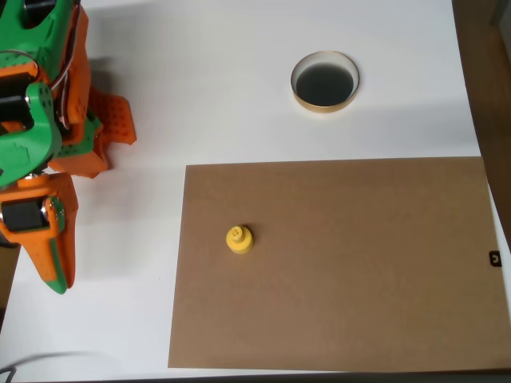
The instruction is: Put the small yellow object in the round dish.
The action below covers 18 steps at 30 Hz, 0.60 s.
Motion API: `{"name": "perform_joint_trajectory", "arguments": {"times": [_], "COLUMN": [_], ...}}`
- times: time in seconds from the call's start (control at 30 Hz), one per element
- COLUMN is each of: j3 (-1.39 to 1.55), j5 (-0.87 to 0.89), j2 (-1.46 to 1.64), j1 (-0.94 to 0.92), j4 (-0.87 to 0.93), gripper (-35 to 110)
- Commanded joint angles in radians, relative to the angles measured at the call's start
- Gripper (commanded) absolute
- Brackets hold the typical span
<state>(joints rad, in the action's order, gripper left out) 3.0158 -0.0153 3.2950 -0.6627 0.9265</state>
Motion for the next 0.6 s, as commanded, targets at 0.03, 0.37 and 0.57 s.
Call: {"name": "perform_joint_trajectory", "arguments": {"times": [0.03,0.37,0.57], "j3": [0.0,-0.029,-0.095], "j5": [-0.048,-0.048,-0.114], "j2": [0.032,0.032,0.032], "j1": [-0.015,-0.054,-0.008], "j4": [-0.031,0.003,0.071], "gripper": [5,6,3]}}
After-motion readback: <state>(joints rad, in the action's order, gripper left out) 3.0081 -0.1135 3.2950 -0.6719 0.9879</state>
